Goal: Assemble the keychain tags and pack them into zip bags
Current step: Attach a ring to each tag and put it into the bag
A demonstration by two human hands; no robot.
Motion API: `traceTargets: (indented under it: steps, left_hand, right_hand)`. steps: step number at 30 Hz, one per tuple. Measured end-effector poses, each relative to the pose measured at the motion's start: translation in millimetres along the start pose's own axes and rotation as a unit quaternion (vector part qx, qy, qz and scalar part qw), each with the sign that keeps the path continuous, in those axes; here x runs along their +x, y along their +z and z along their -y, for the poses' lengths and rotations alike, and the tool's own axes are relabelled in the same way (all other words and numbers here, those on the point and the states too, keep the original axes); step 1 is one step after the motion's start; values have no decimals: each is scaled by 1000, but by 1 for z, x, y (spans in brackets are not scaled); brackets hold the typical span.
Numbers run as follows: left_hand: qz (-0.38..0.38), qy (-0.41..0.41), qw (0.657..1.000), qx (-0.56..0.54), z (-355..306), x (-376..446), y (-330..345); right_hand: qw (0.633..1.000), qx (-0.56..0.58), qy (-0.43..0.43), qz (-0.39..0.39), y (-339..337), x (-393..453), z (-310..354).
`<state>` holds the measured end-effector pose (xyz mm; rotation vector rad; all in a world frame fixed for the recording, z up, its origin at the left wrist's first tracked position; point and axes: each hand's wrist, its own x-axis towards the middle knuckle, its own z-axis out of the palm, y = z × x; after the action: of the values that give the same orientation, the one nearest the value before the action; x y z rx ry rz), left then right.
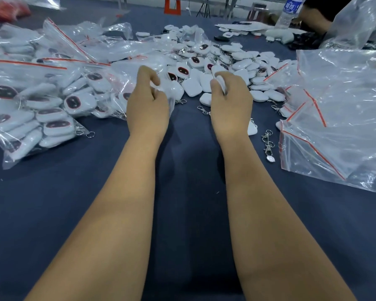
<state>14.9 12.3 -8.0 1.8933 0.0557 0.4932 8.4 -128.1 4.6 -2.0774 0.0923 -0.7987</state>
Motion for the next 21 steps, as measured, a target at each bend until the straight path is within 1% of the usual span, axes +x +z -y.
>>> traceTargets:
  steps: [2,3,5,7,8,9,10,13,17,21]
  left_hand:
    - [30,13,999,31,0,1,1]
    - [46,17,998,44,-1,1,2]
    - [65,25,995,65,-1,1,3]
    - [66,31,995,71,-2,0,3]
    - [68,30,995,66,-2,0,3]
    - [73,25,995,60,-2,0,3]
    - [81,19,995,53,-3,0,2]
    - [88,5,996,26,-6,-1,3]
    - [83,-6,996,15,-4,0,4]
    - [78,-9,997,-3,-5,0,2]
  right_hand:
    - [987,157,20,-22,3,-4,12]
    - [974,224,41,-16,5,-6,17]
    - [937,327,120,16,14,-9,23]
    - [889,405,205,60,20,-12,24]
    - [867,433,233,83,22,-14,23]
    - [852,448,249,103,22,-15,23]
    - [846,454,253,115,22,-16,20]
    - [854,447,235,127,18,-16,16]
    - [891,383,201,137,17,-15,14]
    - [904,348,215,125,18,-13,12]
